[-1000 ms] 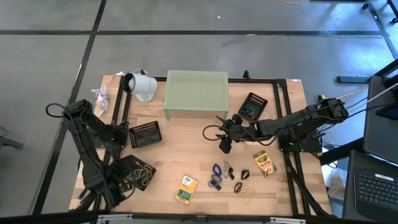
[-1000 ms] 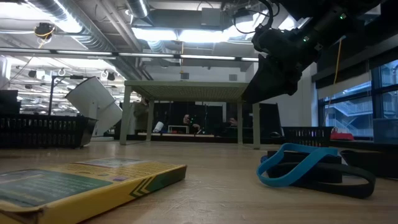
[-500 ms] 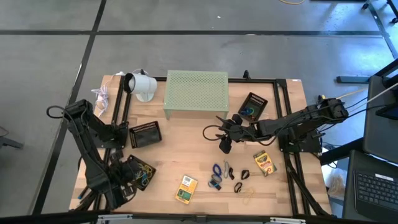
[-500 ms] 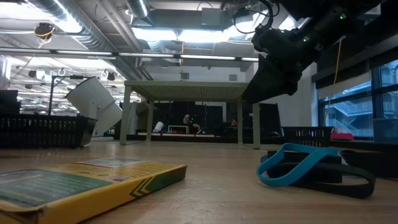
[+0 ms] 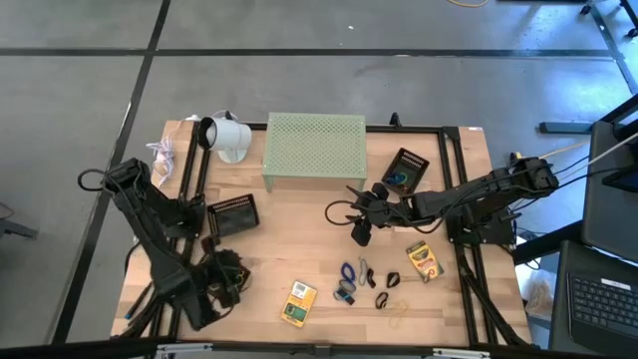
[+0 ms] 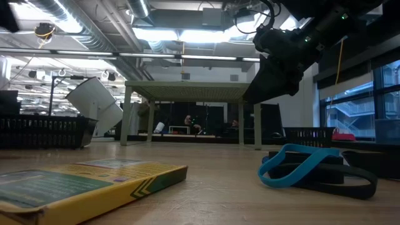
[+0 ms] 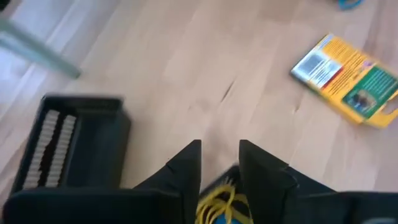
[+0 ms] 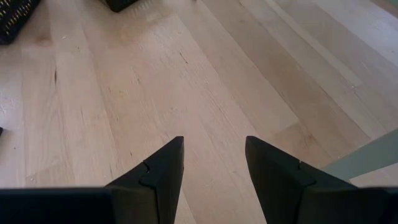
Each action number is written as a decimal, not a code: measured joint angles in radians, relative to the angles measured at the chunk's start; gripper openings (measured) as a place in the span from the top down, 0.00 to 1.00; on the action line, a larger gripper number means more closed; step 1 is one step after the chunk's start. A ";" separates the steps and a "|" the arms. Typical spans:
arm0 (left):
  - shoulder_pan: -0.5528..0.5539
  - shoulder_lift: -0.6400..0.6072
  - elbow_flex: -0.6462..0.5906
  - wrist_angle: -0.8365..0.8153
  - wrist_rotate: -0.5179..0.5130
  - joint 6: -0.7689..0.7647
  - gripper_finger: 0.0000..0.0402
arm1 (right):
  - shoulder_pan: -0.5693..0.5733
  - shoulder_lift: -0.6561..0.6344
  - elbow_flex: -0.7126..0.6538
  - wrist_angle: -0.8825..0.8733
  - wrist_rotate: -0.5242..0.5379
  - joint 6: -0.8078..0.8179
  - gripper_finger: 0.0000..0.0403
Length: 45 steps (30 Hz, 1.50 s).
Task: Pick & Place Office Desk Supplies
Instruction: Put the yellow crayon box into the middle left black bin
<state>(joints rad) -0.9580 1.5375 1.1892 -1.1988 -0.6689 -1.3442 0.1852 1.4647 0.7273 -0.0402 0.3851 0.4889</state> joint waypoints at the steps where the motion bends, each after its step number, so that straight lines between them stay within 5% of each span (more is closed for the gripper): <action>1: 0.018 0.002 0.000 0.036 -0.002 0.049 0.73 | 0.000 0.000 0.000 0.000 0.000 0.000 0.56; 6: 0.104 0.037 0.000 0.283 0.037 0.357 0.66 | 0.000 0.000 0.000 0.000 0.000 0.000 0.56; 11: 0.142 0.107 0.000 0.525 0.189 0.689 0.61 | 0.000 0.000 0.000 0.000 0.000 0.000 0.56; 18: 0.149 0.236 0.000 0.631 0.220 1.013 0.62 | 0.000 0.000 0.000 0.000 0.000 0.026 0.56; 29: 0.146 0.373 0.000 0.799 0.359 1.082 0.63 | 0.000 0.000 0.000 0.002 0.023 0.029 0.56; 45: 0.172 0.420 0.001 0.950 0.376 1.167 0.67 | 0.000 0.000 0.000 0.003 0.027 0.028 0.56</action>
<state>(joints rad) -0.7864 1.9571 1.1900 -0.2492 -0.2928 -0.1776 0.1852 1.4651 0.7273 -0.0373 0.4122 0.5171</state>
